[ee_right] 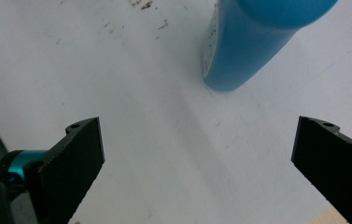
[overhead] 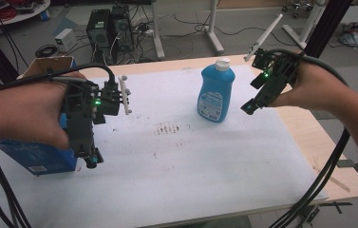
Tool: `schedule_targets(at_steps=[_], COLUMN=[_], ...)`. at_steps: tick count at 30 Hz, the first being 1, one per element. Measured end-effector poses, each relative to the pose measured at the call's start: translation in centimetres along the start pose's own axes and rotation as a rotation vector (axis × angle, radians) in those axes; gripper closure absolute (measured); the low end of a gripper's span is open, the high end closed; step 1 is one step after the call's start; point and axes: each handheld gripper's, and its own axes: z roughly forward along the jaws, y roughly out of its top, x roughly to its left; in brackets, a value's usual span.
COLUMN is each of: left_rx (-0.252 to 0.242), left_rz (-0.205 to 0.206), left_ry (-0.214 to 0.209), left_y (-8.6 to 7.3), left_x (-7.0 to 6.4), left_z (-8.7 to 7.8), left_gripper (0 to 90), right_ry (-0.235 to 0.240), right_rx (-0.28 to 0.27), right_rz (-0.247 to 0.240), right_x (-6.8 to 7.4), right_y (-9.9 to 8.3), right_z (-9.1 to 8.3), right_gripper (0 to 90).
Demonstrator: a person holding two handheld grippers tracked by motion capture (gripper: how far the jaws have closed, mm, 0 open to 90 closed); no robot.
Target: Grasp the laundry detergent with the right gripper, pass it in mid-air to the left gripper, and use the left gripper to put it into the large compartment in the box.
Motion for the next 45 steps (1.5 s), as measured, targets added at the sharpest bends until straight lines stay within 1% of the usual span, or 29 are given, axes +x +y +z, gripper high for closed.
schedule_targets(at_steps=[3, 6, 7, 8, 9, 10, 11, 14, 15, 16, 17, 18, 20, 21, 23, 25, 27, 28, 30, 32, 33, 35, 36, 41, 45], left_rx=[0.003, -0.002, 0.001, 0.001, 0.001, 0.004, 0.004, -0.001, -0.001, -0.002, -0.002, 0.001, 0.001, 0.000, 0.002, 0.005, 0.001, 0.003, -0.002, -0.002, -0.002, -0.004, -0.001, 0.001, -0.002], left_rz=[0.002, -0.002, -0.002, -0.005, -0.005, -0.002, -0.002, -0.003, -0.003, -0.007, -0.007, -0.004, -0.005, -0.001, -0.004, -0.002, -0.005, -0.004, -0.012, -0.010, -0.010, -0.015, -0.012, -0.011, -0.017], left_ry=[0.002, 0.011, 0.013, 0.013, 0.013, 0.014, 0.011, 0.016, 0.016, 0.019, 0.019, 0.022, 0.023, 0.023, 0.022, 0.022, 0.024, 0.024, 0.023, 0.023, 0.024, 0.024, 0.024, 0.021, 0.019], left_y=[-0.1, -0.2, -0.2, -0.2, -0.2, -0.2, -0.2, -0.3, -0.3, -0.3, -0.3, -0.3, -0.3, -0.3, -0.3, -0.4, -0.5, -0.5, -0.6, -0.6, -0.7, -0.7, -0.7, -0.8, -1.0], left_x=[0.0, 0.0, 0.0, 0.0, 0.0, 0.0, -0.1, -0.1, -0.1, -0.1, -0.1, -0.1, -0.1, -0.1, -0.2, -0.2, -0.2, -0.2, -0.2, -0.1, -0.1, -0.2, -0.1, 0.0, 0.0], left_z=[-0.1, 0.0, 0.0, 0.0, 0.0, 0.0, 0.0, 0.1, 0.1, 0.1, 0.1, 0.0, 0.0, 0.0, 0.0, 0.0, 0.0, 0.0, 0.1, 0.1, 0.1, 0.1, 0.1, 0.2, 0.3], left_gripper=[1.8, 1.7, 1.7, 1.8, 1.8, 1.8, 1.8, 1.7, 1.8, 1.7, 1.8, 1.8, 1.8, 1.8, 1.8, 1.7, 1.8, 1.7, 1.8, 1.8, 1.8, 1.8, 1.8, 1.8, 1.8], right_ry=[0.011, 0.022, 0.020, 0.025, 0.025, 0.030, 0.030, 0.026, 0.026, 0.013, 0.013, 0.000, 0.002, -0.005, -0.002, -0.012, -0.011, -0.023, -0.019, -0.029, -0.023, -0.031, -0.022, -0.037, -0.037], right_rx=[-0.066, -0.148, -0.168, -0.188, -0.188, -0.209, -0.239, -0.272, -0.272, -0.302, -0.302, -0.336, -0.367, -0.381, -0.400, -0.414, -0.431, -0.445, -0.473, -0.490, -0.498, -0.515, -0.528, -0.552, -0.567], right_rz=[0.035, 0.077, 0.080, 0.098, 0.098, 0.106, 0.122, 0.128, 0.128, 0.132, 0.132, 0.139, 0.146, 0.148, 0.153, 0.152, 0.156, 0.163, 0.183, 0.193, 0.195, 0.199, 0.206, 0.184, 0.177], right_x=[-0.8, -1.4, -1.7, -1.9, -1.9, -2.0, -2.3, -2.5, -2.5, -2.6, -2.6, -2.6, -2.7, -2.7, -2.7, -2.8, -2.9, -2.9, -3.1, -3.2, -3.4, -3.5, -3.6, -3.4, -3.2], right_y=[-0.8, -1.6, -1.8, -2.0, -2.0, -2.2, -2.4, -2.6, -2.6, -2.6, -2.6, -2.7, -2.7, -2.7, -2.6, -2.5, -2.5, -2.5, -2.6, -2.7, -2.8, -2.9, -2.9, -2.5, -2.1], right_z=[1.2, 2.7, 3.0, 3.5, 3.5, 3.9, 4.7, 5.5, 5.5, 6.1, 6.1, 6.6, 7.2, 7.4, 7.9, 8.4, 8.8, 9.0, 9.5, 10.0, 10.2, 10.5, 10.7, 11.3, 11.8], right_gripper=[1.5, 1.5, 1.5, 1.5, 1.5, 1.5, 1.5, 1.5, 1.5, 1.5, 1.5, 1.5, 1.5, 1.5, 1.5, 1.5, 1.5, 1.5, 1.5, 1.5, 1.5, 1.5, 1.5, 1.5, 1.6])
